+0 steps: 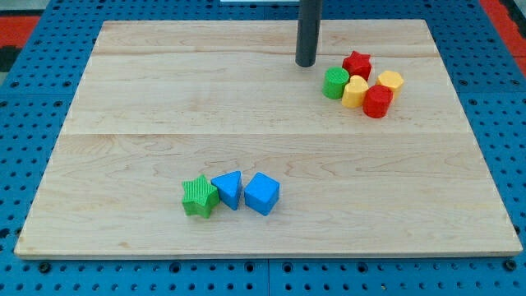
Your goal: Push the green circle to the top of the green star
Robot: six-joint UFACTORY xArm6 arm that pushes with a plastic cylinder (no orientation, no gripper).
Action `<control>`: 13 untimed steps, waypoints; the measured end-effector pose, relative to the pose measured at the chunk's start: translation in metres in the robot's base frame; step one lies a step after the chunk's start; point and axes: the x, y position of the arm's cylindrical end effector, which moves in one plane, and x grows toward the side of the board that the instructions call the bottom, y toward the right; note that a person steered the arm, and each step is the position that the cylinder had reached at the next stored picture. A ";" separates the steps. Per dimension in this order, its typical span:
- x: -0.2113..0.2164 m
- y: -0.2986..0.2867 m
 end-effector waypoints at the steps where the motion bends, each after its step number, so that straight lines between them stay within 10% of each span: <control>1: 0.016 0.035; 13: 0.205 -0.093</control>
